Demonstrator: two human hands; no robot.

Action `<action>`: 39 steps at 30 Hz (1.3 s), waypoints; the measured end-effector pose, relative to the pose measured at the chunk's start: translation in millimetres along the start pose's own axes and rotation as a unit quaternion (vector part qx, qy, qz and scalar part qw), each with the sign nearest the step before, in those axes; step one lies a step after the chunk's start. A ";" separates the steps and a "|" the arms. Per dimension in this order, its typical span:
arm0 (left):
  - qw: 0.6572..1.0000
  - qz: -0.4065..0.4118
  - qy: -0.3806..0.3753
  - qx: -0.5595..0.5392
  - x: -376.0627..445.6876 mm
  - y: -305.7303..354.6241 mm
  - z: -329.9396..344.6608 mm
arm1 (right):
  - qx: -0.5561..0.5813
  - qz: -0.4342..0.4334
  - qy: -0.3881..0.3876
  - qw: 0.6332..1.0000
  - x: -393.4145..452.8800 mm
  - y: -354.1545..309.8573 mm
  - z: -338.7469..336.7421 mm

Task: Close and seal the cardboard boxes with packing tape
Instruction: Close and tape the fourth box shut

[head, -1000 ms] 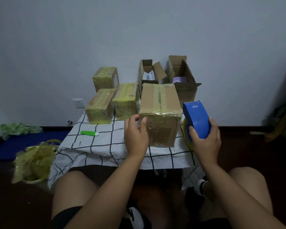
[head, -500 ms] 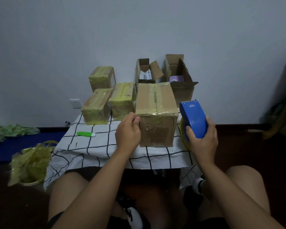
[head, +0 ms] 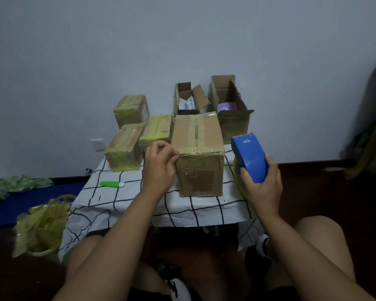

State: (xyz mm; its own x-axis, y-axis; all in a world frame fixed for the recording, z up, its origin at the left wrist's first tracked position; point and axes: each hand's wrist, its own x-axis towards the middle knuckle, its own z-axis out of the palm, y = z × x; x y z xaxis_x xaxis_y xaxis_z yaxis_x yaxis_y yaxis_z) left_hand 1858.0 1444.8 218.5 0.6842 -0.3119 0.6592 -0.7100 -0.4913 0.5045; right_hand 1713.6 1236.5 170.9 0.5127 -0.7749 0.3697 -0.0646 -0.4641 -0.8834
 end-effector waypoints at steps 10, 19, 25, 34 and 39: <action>0.994 0.077 -0.059 0.044 11.4 28.1 11.3 | -0.002 0.004 0.003 1.000 1.0 1.5 -0.3; 0.983 0.123 -0.089 0.105 9.3 42.3 14.9 | 0.002 0.001 0.004 1.000 1.0 4.1 0.4; 0.980 0.151 -0.094 0.092 16.1 58.1 37.1 | -0.001 0.002 0.007 1.000 0.3 5.4 -0.3; 0.969 0.162 -0.149 0.113 22.8 79.9 40.5 | -0.004 0.001 0.010 1.000 -0.7 5.4 -0.2; 0.972 0.174 -0.099 0.125 19.0 83.0 53.5 | 0.003 0.004 0.008 1.000 -1.1 6.5 -0.9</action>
State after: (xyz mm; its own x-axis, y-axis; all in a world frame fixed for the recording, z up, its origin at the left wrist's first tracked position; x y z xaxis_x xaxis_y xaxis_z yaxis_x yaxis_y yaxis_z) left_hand 1821.0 1354.5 243.1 0.4466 -0.6327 0.6326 -0.8580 -0.5033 0.1023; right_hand 1711.8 1233.9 165.0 0.4985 -0.7856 0.3665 -0.0644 -0.4551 -0.8881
